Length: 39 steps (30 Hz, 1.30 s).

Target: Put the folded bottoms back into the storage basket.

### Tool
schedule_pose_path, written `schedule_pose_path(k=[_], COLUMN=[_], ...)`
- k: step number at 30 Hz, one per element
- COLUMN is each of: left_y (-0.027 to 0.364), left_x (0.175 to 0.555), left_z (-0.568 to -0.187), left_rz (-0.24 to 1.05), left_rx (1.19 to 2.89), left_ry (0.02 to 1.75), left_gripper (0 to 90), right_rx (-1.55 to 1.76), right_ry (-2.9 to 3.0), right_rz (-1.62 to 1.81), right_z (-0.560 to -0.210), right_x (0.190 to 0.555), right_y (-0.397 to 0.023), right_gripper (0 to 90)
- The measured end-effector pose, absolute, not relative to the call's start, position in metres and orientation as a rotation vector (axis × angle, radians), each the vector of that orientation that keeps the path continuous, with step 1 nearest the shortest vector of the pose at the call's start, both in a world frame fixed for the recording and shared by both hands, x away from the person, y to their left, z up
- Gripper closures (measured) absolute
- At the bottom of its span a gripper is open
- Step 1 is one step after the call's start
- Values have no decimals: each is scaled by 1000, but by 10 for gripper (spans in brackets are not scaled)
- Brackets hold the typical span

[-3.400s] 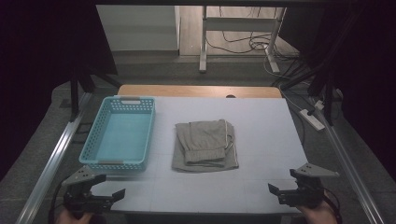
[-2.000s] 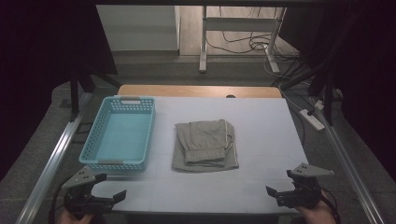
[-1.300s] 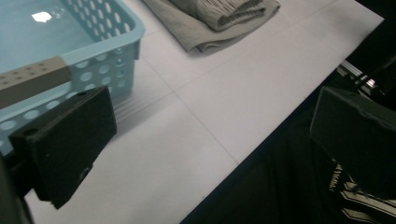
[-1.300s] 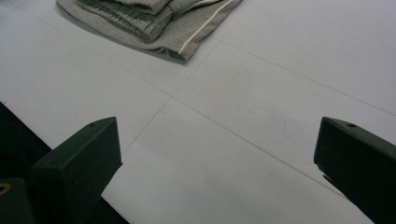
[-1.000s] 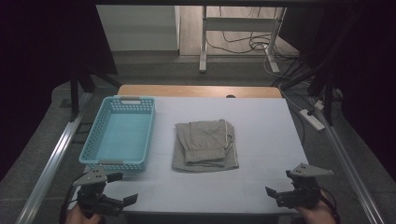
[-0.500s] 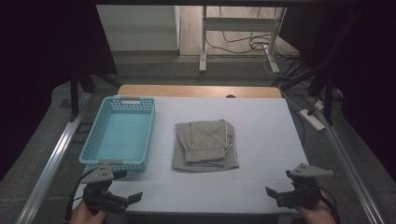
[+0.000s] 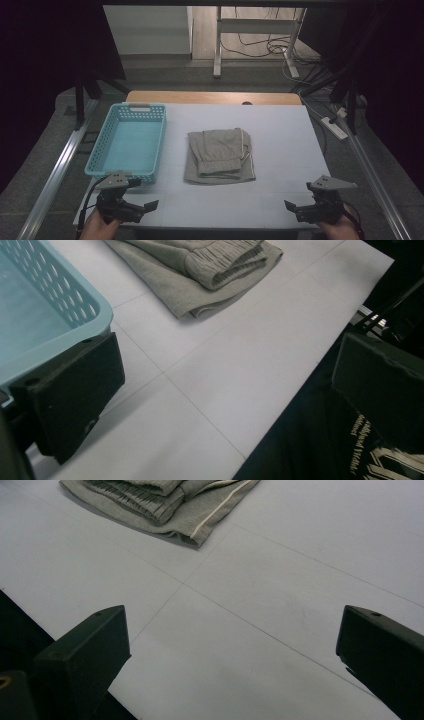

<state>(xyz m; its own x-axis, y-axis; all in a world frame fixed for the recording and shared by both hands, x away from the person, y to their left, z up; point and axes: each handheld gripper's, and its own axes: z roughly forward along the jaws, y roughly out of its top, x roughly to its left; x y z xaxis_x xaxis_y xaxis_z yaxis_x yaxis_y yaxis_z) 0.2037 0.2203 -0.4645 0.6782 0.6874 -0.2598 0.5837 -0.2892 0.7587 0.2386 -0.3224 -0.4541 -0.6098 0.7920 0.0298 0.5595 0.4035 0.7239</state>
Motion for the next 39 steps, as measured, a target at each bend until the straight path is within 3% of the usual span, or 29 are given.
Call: schedule_pose_path(k=[39], left_y=[167], left_x=[273], left_z=[-462], left_rz=[146], left_rx=[2072], left_ry=[991], left_gripper=[5], right_rx=[1153], right_ry=[2358], right_rz=[999], right_z=[-455], right_x=[238], right_y=[-321], right_gripper=[12])
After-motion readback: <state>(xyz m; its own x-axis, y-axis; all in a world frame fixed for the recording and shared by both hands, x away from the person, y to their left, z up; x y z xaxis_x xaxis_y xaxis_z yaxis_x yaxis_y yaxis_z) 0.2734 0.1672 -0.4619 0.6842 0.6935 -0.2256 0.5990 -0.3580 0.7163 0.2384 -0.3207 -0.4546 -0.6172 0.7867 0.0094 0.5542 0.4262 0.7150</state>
